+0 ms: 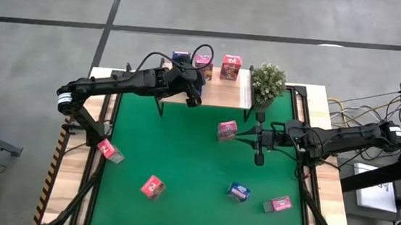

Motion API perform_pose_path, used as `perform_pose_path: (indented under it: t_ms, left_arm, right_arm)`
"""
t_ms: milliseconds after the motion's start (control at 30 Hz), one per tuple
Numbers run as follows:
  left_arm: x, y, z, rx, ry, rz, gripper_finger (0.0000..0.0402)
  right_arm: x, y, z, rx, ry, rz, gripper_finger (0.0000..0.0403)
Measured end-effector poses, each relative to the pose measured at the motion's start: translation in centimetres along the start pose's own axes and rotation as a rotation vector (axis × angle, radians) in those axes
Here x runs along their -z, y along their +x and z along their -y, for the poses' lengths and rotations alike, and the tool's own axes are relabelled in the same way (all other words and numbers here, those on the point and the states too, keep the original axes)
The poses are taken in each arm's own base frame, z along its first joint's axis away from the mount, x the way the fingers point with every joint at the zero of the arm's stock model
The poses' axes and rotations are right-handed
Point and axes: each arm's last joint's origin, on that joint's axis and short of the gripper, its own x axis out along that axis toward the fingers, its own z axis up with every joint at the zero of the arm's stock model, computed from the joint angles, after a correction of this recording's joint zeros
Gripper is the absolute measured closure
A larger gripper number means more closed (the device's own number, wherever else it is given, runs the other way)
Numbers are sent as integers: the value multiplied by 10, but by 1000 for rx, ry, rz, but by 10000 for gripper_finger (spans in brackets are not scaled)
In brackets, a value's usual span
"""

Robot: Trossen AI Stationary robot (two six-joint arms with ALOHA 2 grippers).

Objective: Stack cereal on shelf
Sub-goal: Put the top blue cereal box on the shelf aligned with the blue cereal box

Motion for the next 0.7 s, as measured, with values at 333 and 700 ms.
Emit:
perform_pose_path:
  t_ms: [333,700]
  left_arm:
    - [10,-2,-1,-100,-38,-122,402]
    - [16,-3,-4,-169,45,-187,402]
  right_arm:
    - [0,0,0,0,0,0,355]
    - [0,0,0,-1,0,0,355]
